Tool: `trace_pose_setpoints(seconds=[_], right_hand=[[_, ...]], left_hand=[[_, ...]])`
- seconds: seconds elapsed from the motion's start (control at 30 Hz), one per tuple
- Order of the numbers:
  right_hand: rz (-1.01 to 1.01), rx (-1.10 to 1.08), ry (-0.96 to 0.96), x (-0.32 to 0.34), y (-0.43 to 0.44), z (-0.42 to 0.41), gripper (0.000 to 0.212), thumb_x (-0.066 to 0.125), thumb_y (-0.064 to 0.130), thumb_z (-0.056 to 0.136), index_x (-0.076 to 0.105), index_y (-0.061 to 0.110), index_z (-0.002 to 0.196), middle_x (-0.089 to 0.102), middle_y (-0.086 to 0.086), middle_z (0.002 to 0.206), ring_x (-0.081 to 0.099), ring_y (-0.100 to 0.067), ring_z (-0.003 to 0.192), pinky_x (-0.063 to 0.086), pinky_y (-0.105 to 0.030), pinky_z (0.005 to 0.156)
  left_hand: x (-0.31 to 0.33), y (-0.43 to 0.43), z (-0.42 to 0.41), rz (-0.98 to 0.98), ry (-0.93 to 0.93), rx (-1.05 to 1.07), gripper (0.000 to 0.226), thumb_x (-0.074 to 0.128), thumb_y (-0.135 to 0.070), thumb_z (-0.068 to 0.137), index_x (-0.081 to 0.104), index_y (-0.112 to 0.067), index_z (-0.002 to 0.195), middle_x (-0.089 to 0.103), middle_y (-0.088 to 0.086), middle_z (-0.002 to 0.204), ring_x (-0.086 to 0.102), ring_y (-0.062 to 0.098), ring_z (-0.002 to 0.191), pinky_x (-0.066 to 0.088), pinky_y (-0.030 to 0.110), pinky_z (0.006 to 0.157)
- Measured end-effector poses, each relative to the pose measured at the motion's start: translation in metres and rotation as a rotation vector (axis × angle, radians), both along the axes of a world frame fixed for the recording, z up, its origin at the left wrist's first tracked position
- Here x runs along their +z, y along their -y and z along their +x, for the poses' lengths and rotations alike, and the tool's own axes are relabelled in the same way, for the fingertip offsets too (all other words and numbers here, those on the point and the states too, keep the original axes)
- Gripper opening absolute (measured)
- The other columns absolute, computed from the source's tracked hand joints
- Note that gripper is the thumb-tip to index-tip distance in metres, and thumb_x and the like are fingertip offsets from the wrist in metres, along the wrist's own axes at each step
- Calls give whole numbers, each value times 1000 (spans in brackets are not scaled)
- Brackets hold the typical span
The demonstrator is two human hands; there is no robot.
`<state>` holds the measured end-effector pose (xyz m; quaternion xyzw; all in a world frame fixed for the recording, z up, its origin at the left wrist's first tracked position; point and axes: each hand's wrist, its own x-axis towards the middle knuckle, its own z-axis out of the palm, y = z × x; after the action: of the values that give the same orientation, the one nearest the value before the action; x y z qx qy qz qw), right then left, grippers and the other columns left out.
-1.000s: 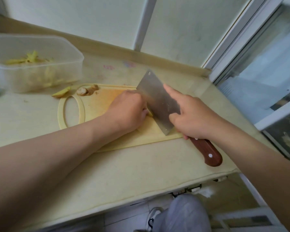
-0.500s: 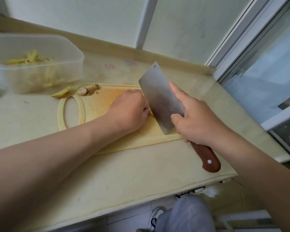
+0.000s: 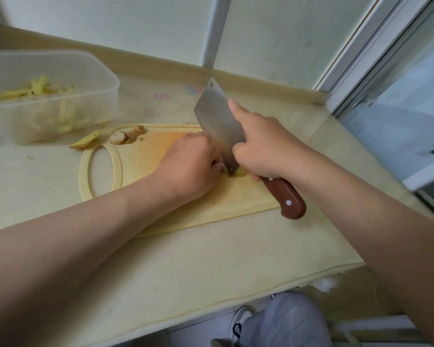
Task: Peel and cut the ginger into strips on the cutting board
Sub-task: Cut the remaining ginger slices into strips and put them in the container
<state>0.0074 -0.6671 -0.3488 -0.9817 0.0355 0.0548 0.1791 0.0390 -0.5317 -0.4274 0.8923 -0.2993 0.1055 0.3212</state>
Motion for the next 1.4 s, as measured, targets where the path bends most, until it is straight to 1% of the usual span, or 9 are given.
trace_pose_setpoints(seconds=[0.23, 0.47, 0.53, 0.6, 0.7, 0.9, 1.07, 1.23, 1.4], right_hand=[[-54, 22, -73, 8, 14, -43, 91, 47, 9, 95, 3, 50, 164, 60, -2, 74, 66, -13, 43, 59, -34, 47], [131, -92, 68, -11, 15, -17, 95, 46, 5, 89, 10, 49, 164, 66, -4, 92, 65, -14, 41, 47, -24, 40], [237, -122, 100, -13, 20, -9, 95, 47, 2, 87, 16, 49, 164, 71, -3, 85, 66, -18, 43, 46, -24, 40], [340, -150, 136, -9, 32, -10, 89, 48, -2, 88, 30, 47, 161, 69, 1, 60, 62, -21, 41, 45, -25, 40], [525, -228, 139, -3, 58, -21, 78, 51, -5, 93, 49, 60, 135, 63, -2, 53, 53, -20, 37, 44, -27, 39], [657, -378, 70, -18, 103, -43, 78, 56, -3, 97, 43, 53, 150, 59, -16, 61, 49, -21, 40, 43, -28, 39], [683, -354, 27, -31, 105, -48, 77, 53, -4, 98, 43, 63, 133, 57, -15, 60, 48, -22, 40, 44, -29, 42], [681, -327, -4, -38, 100, -50, 78, 54, -3, 98, 40, 52, 152, 59, -15, 62, 49, -24, 42, 45, -31, 42], [661, -273, -51, -43, 80, -50, 80, 55, 1, 97, 36, 52, 156, 59, -13, 61, 52, -26, 43, 47, -32, 42]], left_hand=[[-1, -1, 0, -2, 14, -12, 16, 65, -19, 90, 81, -16, 93, 65, 6, 94, 59, 26, 92, 44, 33, 78], [0, -2, -1, 16, -4, -17, 17, 63, -18, 91, 80, -14, 91, 62, 5, 92, 58, 26, 90, 46, 38, 79], [0, -3, -1, 27, -4, -19, 17, 62, -17, 91, 79, -14, 88, 61, 7, 90, 58, 28, 89, 47, 40, 79], [-1, -3, -1, 27, 2, -18, 16, 63, -17, 90, 77, -11, 85, 62, 8, 89, 59, 29, 87, 48, 41, 78], [-2, -3, 1, 20, -2, -17, 16, 64, -19, 91, 77, -10, 90, 63, 7, 92, 59, 27, 88, 49, 40, 80], [-4, -1, 3, 10, -5, -17, 15, 65, -19, 89, 76, -10, 87, 63, 7, 93, 59, 28, 87, 49, 37, 80], [-5, -1, 3, 7, -22, -22, 14, 67, -21, 87, 77, -11, 85, 63, 6, 91, 59, 26, 85, 50, 38, 79], [-6, -1, 4, -4, -13, -19, 13, 70, -23, 86, 77, -12, 83, 63, 4, 88, 58, 23, 82, 50, 37, 78], [-8, -1, 6, -6, -17, -29, 14, 70, -24, 88, 78, -13, 85, 62, 3, 88, 57, 23, 82, 49, 37, 77]])
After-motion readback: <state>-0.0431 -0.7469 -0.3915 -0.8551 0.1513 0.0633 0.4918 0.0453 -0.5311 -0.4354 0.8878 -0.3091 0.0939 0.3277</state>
